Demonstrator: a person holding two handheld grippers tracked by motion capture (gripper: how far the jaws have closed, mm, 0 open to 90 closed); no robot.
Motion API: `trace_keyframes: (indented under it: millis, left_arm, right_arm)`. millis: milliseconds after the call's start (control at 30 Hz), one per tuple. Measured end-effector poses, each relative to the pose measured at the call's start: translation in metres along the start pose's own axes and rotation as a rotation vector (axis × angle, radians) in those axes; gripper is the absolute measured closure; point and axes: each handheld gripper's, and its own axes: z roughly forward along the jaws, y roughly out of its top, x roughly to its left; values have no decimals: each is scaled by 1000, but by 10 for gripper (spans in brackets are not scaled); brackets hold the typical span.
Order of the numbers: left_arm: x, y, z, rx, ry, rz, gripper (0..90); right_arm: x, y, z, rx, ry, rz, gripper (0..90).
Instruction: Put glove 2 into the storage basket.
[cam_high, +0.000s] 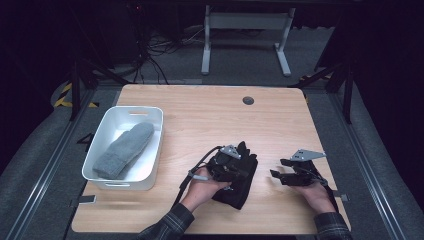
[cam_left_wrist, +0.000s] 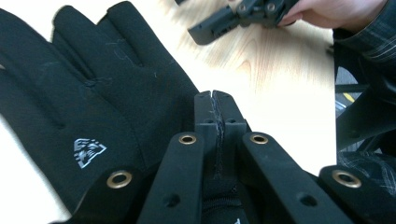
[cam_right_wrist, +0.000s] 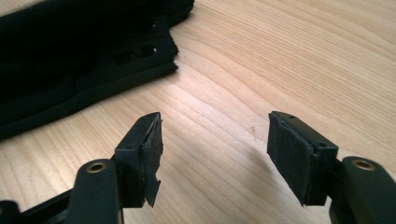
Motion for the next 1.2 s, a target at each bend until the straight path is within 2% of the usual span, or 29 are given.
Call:
trace_keyframes:
  millis: [267,367,467,533,600,667,833,1067,1133,1200]
  left_arm:
    - [2,-4,28,88,22,13,895]
    - [-1,-4,26,78,22,13,895]
    - [-10,-2,20,57,4,32,895]
    - [-19,-3,18,61,-16,41,895]
    - [-26,-5,21,73,-34,53,895]
    - [-30,-8,25,105,-46,73,895]
    - [-32,-16,31,131,-45,72,896]
    - [-31,-28,20,171,10,88,897]
    - [-30,-32,15,184,23,78,897]
    - [-27,-36,10,178,42,79,897]
  right_arm:
    - [-7,-4,4,9,-27,31,265]
    - [-8,-4,5,12,-36,39,255]
    - [-8,-4,6,14,-46,38,238]
    - [-8,-4,7,15,-45,36,221]
    - [-8,-4,8,16,-51,37,218]
    - [-7,-4,8,16,-55,33,210]
    - [-6,-5,9,16,-61,22,186]
    - [-4,-5,11,13,-76,6,159]
    - [-5,-5,11,13,-78,9,158]
    - [-5,-5,11,13,-78,9,157]
